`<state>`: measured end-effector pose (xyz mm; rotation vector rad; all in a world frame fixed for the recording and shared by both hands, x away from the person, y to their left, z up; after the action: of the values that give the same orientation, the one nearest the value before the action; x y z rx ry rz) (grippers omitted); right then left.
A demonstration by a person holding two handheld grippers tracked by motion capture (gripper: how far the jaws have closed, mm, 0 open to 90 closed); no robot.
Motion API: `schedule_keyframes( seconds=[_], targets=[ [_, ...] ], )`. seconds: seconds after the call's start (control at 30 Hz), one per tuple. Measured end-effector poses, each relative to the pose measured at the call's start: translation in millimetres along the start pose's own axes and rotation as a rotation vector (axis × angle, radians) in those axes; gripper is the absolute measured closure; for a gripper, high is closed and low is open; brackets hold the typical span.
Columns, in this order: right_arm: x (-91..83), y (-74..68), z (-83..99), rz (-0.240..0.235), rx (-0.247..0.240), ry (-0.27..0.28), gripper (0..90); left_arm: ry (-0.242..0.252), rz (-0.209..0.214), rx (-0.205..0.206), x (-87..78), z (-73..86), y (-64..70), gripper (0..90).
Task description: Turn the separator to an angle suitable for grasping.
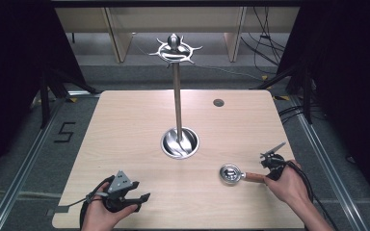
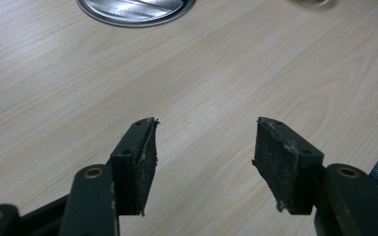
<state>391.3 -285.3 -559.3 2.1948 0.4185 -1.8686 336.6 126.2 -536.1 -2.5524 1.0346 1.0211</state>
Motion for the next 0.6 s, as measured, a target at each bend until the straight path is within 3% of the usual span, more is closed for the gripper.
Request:
schedule_keyframes(
  seconds=[0.03,0.07,0.1,0.27,0.3,0.4,0.43,0.53,0.6],
  targets=[
    [0.6,0.1,-5.0,-0.017,0.003,-0.001,90.0,0.010,-0.006,-0.014,1.0,-0.8,0.1,41.0],
    [1.0,5.1,-9.4,0.038,0.013,-0.002,90.0,-0.004,0.001,0.003,-0.4,0.6,-0.1,41.0],
    [2.4,6.7,-13.5,0.046,0.026,-0.007,90.0,0.024,0.003,-0.024,1.5,-1.8,1.6,41.0],
    [6.7,10.6,-29.2,0.044,0.043,0.005,90.0,0.002,0.001,-0.010,0.2,0.2,-0.1,41.0],
    [8.6,14.0,-36.5,0.049,0.046,0.011,90.0,0.018,0.004,-0.031,2.0,-1.4,1.6,40.9],
    [11.2,18.7,-43.5,0.063,0.036,0.014,90.0,0.016,0.002,-0.030,2.3,-1.3,1.0,41.0],
    [12.0,22.8,-50.5,0.082,0.021,0.015,90.0,0.014,0.007,-0.010,2.7,-1.3,0.2,41.0],
    [12.0,20.9,-59.5,0.092,0.035,0.027,90.0,0.013,0.008,-0.030,3.8,-0.7,1.2,41.0],
    [14.5,18.9,-71.8,0.090,0.019,0.033,90.0,0.011,0.007,-0.006,3.0,-1.0,-0.5,40.9]
  ],
)
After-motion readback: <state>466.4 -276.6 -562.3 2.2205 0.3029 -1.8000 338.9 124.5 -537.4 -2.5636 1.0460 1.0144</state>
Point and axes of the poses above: each handheld gripper's, and its own axes: x roughly forward along the jaws, z roughly out of its underside, y roughly to its right, the point moved 10 cm from there along x, roughly forward along the jaws, and after that the axes turned 1 degree about -z, right-handed, at the moved point
